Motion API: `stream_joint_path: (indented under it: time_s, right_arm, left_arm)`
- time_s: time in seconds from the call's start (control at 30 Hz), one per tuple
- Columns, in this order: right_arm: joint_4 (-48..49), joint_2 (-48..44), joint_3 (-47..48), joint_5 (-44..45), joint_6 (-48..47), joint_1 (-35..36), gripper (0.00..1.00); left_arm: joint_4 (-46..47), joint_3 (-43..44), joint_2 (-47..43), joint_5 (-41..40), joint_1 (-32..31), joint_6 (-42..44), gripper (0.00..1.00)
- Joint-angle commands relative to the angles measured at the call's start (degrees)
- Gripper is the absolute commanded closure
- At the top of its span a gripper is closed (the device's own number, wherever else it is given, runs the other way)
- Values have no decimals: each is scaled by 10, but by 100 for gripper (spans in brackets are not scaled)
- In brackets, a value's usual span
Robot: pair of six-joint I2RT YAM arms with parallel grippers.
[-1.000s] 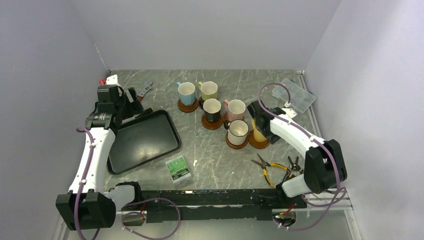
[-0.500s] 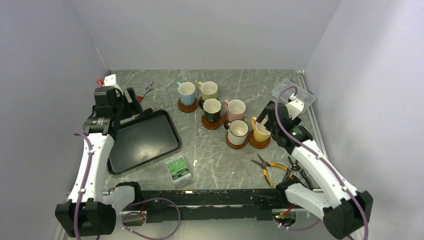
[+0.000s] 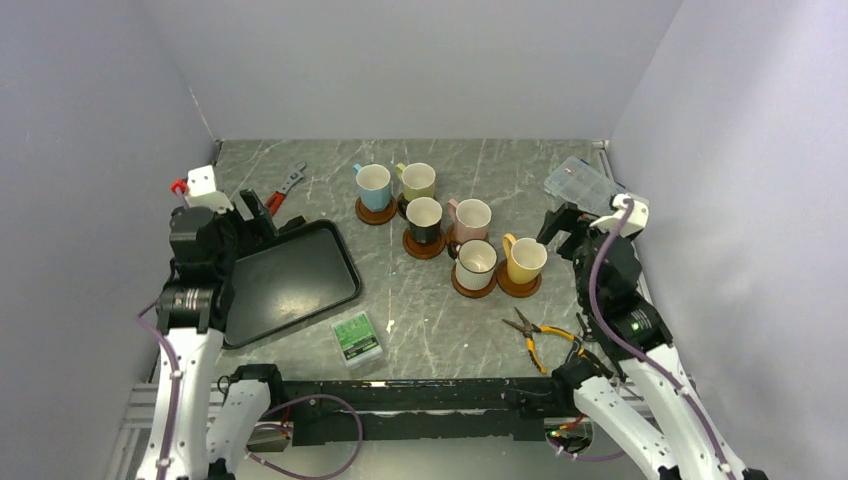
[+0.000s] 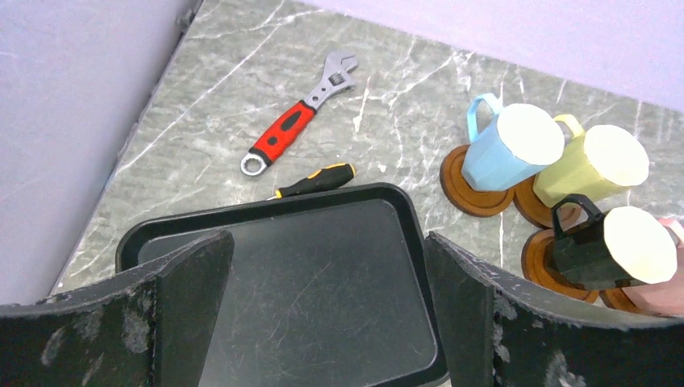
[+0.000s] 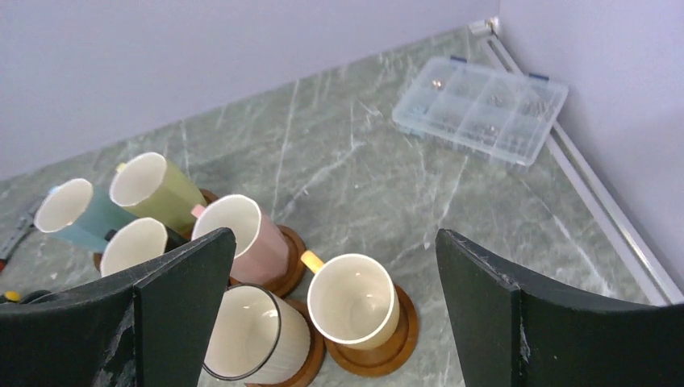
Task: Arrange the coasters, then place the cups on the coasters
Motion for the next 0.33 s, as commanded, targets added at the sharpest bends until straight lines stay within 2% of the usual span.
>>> stream_joint_path:
  time_s: [0.0, 0.3]
  right_arm:
    - [61, -39, -23, -28, -59, 0, 0]
    - [62, -42, -26, -27, -52, 0, 0]
  left_arm:
    - [72, -39, -69, -2, -6, 33, 6]
    - [73, -42, -69, -9, -6, 33, 6]
